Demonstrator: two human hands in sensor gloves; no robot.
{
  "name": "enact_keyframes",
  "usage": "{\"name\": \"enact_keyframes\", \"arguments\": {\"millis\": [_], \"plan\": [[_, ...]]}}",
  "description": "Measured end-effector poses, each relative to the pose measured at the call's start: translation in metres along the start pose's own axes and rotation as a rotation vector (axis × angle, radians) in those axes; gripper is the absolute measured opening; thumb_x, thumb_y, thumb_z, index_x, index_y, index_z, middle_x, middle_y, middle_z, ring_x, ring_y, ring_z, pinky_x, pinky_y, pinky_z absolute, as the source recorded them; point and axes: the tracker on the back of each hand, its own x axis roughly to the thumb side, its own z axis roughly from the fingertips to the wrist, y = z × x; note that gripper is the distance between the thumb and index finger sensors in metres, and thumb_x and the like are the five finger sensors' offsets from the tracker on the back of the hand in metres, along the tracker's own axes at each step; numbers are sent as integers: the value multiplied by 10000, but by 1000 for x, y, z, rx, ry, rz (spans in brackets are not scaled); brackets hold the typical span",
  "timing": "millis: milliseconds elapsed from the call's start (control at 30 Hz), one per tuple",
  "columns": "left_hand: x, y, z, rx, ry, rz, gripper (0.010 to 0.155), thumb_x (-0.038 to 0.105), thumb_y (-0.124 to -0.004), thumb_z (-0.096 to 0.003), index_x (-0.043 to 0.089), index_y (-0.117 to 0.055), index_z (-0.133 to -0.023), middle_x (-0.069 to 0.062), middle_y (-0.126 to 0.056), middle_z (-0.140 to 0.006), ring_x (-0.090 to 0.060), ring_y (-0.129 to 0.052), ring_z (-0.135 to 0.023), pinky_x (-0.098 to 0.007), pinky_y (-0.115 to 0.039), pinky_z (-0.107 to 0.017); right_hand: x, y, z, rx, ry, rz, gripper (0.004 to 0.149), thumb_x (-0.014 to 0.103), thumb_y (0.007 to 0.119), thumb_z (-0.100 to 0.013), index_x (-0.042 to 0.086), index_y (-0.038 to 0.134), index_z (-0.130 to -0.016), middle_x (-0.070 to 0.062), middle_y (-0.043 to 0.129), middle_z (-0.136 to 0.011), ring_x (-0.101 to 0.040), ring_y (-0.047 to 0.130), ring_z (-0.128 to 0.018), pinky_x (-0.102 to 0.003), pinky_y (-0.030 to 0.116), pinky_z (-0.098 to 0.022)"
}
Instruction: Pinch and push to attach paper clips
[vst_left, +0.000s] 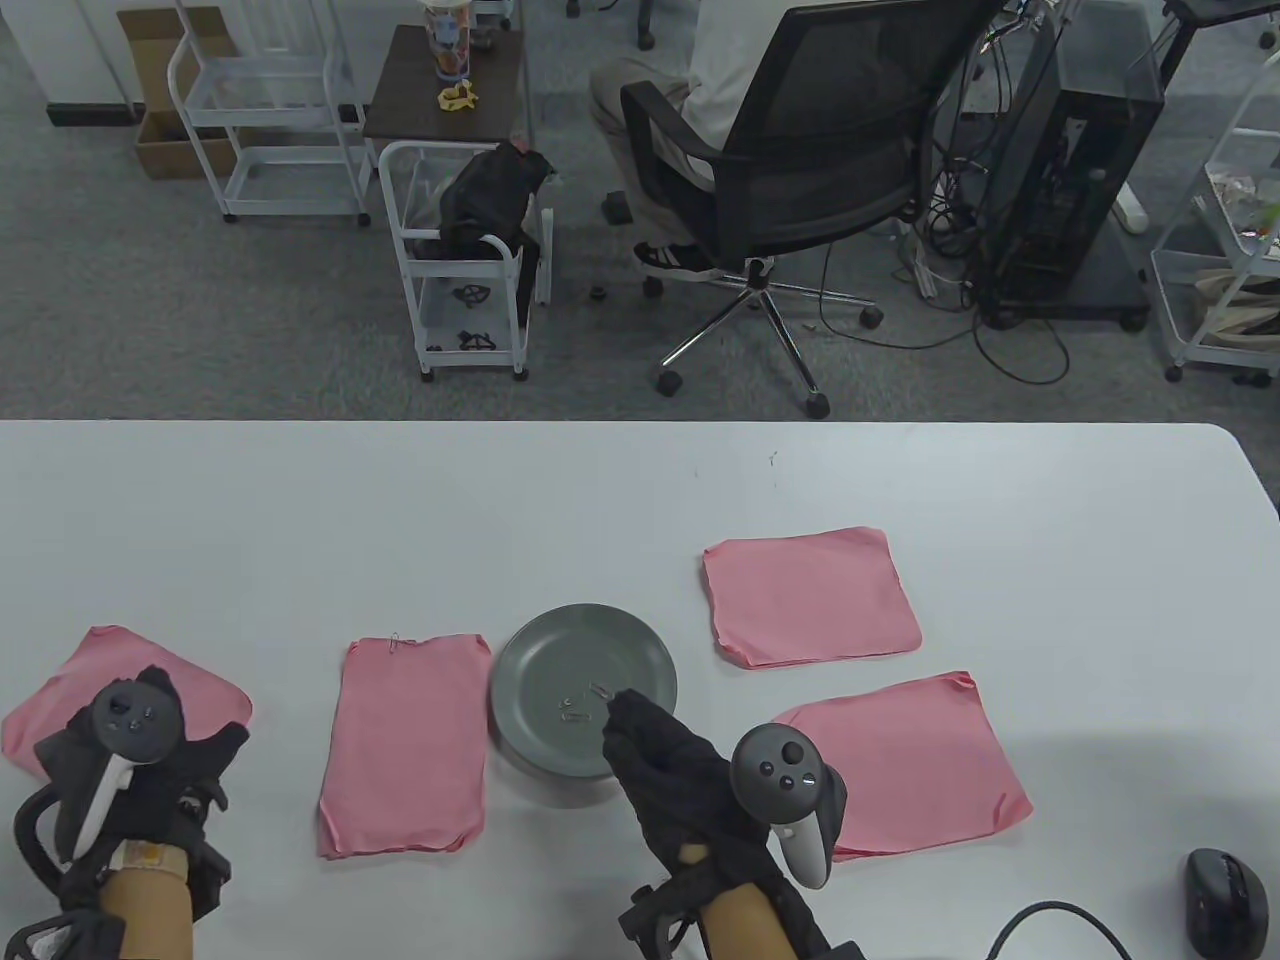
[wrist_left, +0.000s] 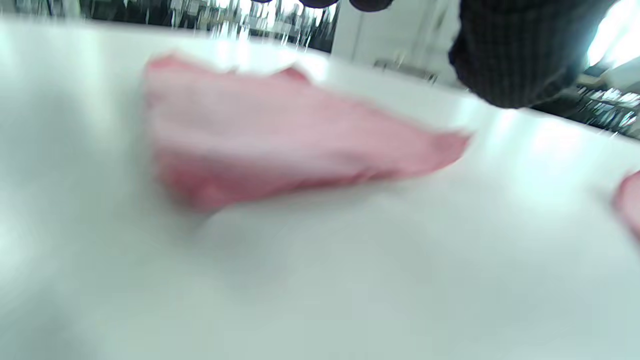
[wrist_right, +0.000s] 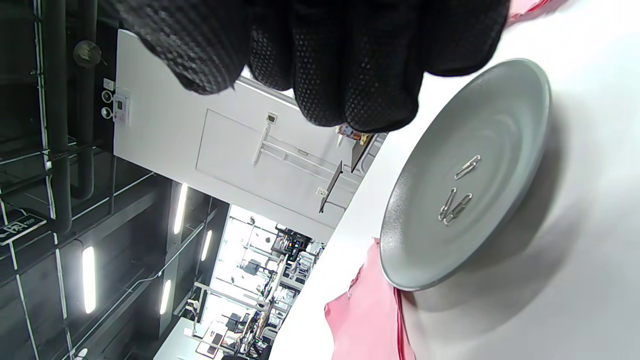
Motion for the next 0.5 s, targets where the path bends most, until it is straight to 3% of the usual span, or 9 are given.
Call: {"name": "enact_keyframes", "arguments": {"millis": [67,133,400,500], "plan": [[-14,-12,-6,-33,12,80,932,608,-886,-351,297,-431,-1102,-22,-389,-1173,-373,-398,-1122,-634,-336,-805,-1,2,0,5,-2,6,551,400,734,-520,137,594,-984,-125,737,-947,-392,813,-798,-588,609,-652],[-17,-17,-9,-9,31,3,962,678,-856,-319,310,-434,-1102,-3,-403,-1177,-358,-402,-1133,-646,-332,-806,-1,2,0,3,-4,15,552,395,737,-517,131,600,-982,-132,740,-944,-400,815,-794,-592,608,-649],[27,-30,-21,16,47,-140,1069,827,-733,-264,300,-321,-1098,-12,-351,-1170,-347,-353,-1138,-634,-332,-811,-6,-2,-1,-14,19,15,556,399,732,-520,131,590,-986,-134,729,-952,-402,801,-806,-596,594,-655],[35,-37,-29,-66,106,-214,1046,833,-677,-290,266,-324,-1095,-39,-377,-1156,-354,-421,-1123,-622,-374,-815,-7,-2,-2,-16,21,21,560,400,732,-518,130,588,-987,-138,723,-956,-408,796,-808,-600,589,-656]]}}
